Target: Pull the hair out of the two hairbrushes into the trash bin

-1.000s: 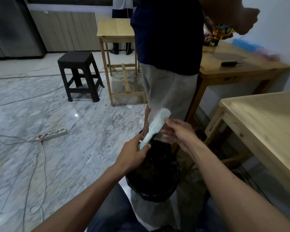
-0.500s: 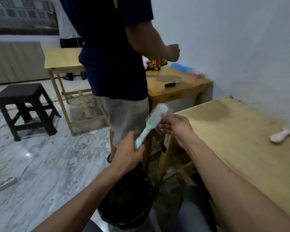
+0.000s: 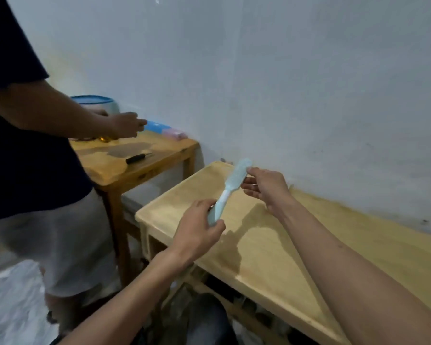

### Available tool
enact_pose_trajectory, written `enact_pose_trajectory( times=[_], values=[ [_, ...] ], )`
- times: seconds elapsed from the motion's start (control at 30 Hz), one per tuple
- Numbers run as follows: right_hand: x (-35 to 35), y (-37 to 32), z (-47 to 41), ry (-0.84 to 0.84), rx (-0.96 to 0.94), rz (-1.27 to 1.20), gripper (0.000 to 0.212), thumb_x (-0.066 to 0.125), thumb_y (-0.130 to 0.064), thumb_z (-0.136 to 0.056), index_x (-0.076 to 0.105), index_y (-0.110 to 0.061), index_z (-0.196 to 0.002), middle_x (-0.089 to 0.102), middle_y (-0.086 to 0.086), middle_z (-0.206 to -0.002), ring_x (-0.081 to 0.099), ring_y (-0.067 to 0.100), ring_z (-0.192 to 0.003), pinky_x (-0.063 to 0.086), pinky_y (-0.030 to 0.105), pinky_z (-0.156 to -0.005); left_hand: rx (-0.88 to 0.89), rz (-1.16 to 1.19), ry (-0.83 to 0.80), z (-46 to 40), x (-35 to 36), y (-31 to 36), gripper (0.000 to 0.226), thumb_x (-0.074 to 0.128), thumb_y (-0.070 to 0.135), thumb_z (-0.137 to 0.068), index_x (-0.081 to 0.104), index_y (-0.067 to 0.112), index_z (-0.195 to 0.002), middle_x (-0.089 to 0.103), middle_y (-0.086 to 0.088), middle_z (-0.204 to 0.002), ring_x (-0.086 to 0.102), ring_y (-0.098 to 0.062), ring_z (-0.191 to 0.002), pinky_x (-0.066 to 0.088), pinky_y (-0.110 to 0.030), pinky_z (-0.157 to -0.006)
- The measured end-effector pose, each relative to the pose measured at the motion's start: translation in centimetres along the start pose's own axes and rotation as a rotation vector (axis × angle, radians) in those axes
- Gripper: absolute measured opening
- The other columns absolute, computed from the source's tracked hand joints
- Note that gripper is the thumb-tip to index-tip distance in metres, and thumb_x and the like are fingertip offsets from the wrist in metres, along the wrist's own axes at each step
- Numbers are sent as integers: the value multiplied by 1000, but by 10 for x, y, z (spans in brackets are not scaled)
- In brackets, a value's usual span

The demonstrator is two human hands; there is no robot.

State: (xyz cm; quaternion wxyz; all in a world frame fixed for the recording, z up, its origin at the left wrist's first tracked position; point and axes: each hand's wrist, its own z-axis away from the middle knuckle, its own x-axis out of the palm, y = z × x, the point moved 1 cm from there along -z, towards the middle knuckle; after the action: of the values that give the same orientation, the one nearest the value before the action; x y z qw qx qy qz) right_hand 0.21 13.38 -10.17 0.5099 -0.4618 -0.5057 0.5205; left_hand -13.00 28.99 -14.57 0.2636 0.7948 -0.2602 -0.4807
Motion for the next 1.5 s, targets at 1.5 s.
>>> enact_pose_trajectory(
  times=[1.5],
  values=[
    [-209, 59, -150, 477, 236, 382, 22, 66, -15, -96, 75, 5, -93, 77, 17, -78, 74, 26, -63, 64, 36, -65, 291, -181, -370, -109, 219, 84, 45, 50, 39, -99, 45, 18, -138, 52, -2, -129, 56, -14, -104, 48, -23, -78]
  ],
)
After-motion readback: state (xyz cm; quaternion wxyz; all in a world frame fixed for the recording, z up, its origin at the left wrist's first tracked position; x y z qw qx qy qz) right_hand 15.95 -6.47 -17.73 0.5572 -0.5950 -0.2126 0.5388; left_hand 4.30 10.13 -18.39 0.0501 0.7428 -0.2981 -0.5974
